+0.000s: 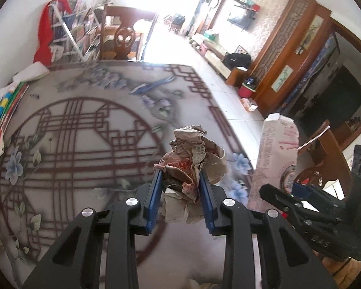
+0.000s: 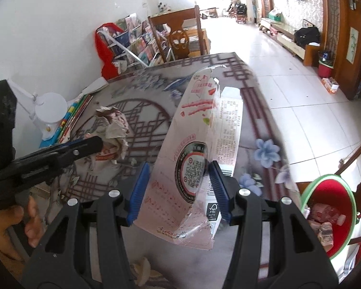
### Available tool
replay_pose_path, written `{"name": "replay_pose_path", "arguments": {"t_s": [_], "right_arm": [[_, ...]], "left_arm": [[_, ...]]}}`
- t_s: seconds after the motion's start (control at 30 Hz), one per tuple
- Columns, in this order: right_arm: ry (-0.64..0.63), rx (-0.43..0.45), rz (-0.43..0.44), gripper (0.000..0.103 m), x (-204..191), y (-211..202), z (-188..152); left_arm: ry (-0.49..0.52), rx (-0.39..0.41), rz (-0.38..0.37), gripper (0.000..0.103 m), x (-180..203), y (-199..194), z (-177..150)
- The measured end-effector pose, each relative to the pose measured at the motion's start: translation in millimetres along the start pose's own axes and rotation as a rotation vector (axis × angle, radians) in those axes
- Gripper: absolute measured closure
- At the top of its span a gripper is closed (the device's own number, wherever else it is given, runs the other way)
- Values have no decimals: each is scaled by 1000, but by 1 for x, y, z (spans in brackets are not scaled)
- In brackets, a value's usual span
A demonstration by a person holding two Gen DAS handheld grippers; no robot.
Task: Collect trash
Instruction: 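Carry the brown paper in the left tool and milk carton in the right tool to the bucket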
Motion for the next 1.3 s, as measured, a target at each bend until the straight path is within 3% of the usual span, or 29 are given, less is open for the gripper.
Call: {"name": "replay_pose_path", "arguments": {"t_s": [0.83, 1.3], "right_arm": [[217, 61, -161, 53, 135, -48, -25], [385, 32, -315, 53, 236, -69, -66]], "left_arm": [[198, -53, -138, 75, 137, 46, -1], [291, -148, -249, 75, 213, 97, -15]]}}
Point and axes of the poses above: each gripper's, at about its wrist camera, not at the fingertips, and y roughly the way its jaws point, x to its right, z to its top, the point moved 6 cm from there along y, roughly the way its jaws point, and after that the axes turned 12 degrees about -z, right-handed, at the moved point
